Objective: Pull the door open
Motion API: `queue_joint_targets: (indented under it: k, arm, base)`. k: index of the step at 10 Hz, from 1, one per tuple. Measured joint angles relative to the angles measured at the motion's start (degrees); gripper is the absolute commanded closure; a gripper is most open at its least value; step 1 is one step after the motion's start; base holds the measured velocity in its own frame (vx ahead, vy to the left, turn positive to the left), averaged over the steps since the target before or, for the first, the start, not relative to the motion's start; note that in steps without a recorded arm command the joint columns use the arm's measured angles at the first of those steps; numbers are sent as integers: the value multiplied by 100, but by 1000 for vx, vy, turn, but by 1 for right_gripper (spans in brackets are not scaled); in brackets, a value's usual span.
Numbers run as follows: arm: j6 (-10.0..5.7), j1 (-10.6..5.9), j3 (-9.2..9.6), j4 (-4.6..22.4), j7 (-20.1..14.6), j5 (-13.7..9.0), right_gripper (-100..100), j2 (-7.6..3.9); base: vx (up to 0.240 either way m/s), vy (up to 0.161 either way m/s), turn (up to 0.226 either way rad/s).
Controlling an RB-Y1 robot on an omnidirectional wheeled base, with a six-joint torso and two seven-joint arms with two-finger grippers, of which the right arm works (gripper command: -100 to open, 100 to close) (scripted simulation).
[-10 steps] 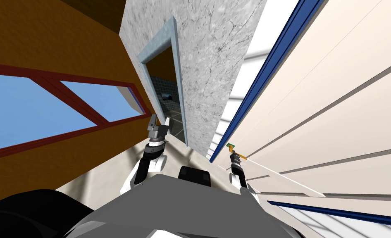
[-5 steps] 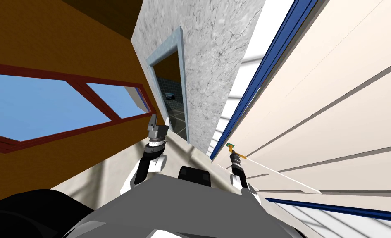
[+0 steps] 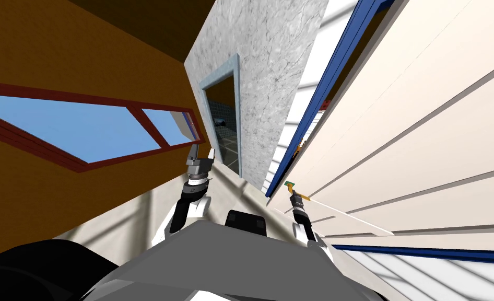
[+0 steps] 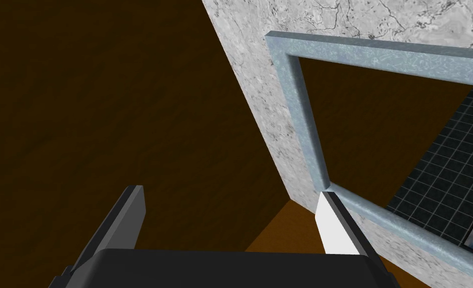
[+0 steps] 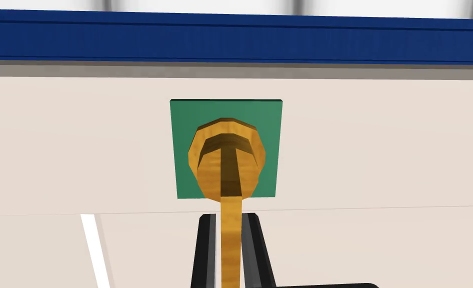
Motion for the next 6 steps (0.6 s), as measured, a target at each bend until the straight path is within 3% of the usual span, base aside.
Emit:
queue_joint_targets:
  k: [2,4,6]
  arm:
    - [4,42,57,-23,-66,37,100,-18]
    - [-49,79,139,-69,-165,92,100,-84]
    - [-200,100,288,12,-339,188,100,-174]
  base:
    - [-124,-12,56]
    - [-270,-44,116]
    - [-279,-79,134]
